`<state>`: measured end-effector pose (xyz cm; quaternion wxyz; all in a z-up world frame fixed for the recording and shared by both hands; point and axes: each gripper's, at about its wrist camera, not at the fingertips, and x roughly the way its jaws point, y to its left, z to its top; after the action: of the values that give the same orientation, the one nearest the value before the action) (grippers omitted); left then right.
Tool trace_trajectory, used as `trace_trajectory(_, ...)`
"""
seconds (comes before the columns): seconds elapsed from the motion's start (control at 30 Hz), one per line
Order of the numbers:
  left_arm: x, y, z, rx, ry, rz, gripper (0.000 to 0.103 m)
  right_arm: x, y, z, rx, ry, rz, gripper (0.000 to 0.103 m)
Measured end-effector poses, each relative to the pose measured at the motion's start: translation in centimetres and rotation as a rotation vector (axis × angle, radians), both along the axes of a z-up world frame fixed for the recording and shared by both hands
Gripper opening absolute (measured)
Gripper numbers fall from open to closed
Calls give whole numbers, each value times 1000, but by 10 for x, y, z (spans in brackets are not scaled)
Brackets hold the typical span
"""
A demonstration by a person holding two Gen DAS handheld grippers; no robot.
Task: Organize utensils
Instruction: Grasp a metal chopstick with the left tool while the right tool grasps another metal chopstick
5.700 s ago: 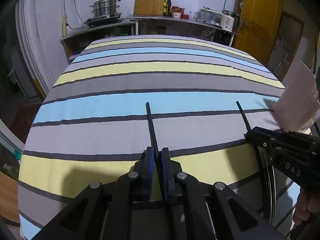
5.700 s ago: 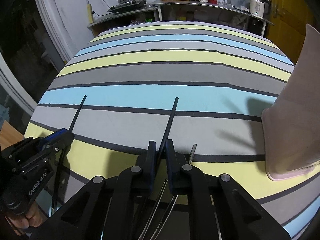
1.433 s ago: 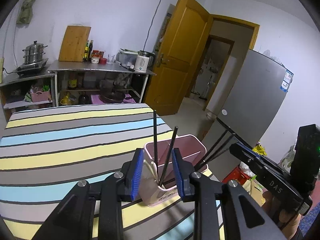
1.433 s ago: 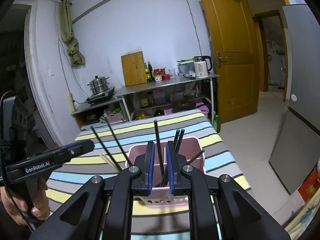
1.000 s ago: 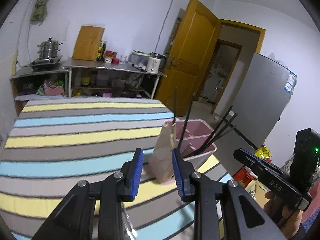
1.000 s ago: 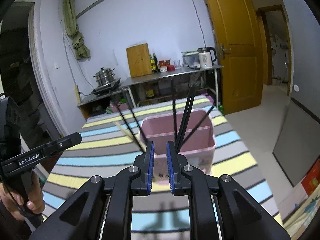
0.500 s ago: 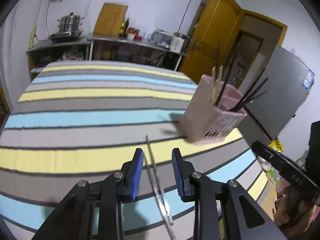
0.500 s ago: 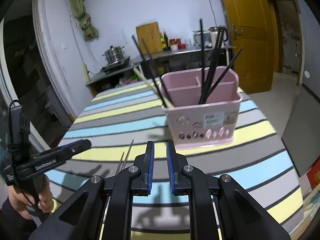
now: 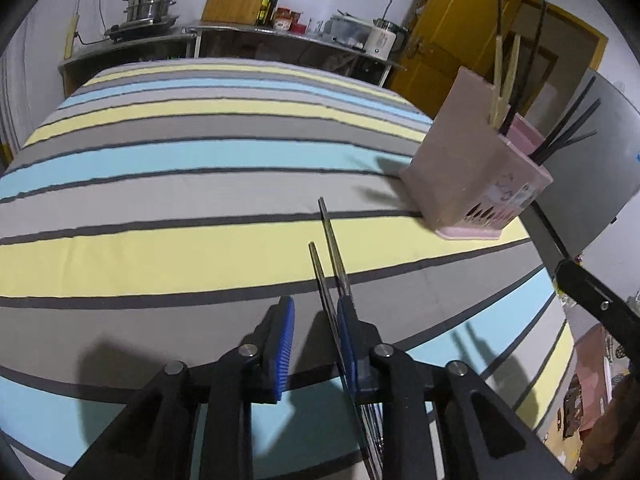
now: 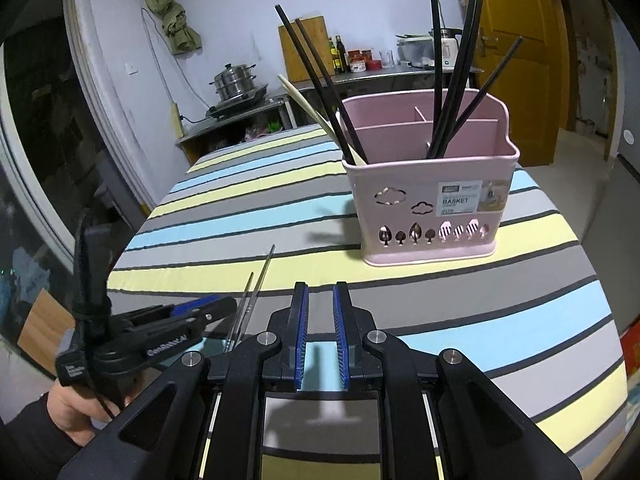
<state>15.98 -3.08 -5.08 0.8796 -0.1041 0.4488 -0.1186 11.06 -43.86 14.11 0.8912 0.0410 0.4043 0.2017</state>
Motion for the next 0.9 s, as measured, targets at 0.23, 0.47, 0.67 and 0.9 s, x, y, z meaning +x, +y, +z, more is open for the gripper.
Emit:
trace_trajectory(0.23,2,-15,1,77,-28,-2,19,7,0,-6,4,18,0,13)
trace_trajectory(0.47,-3,-26,1,201,-65,-24,7,9,4,-11,0,33,7,13)
trace_trajectory(0.67,4,14,2,200,-55,34,5,10,13,-15,-2,43,25,13)
trace_trajectory(0.9,8,73,2,142,-32,142,5,19,42,-29,5,79,82,13)
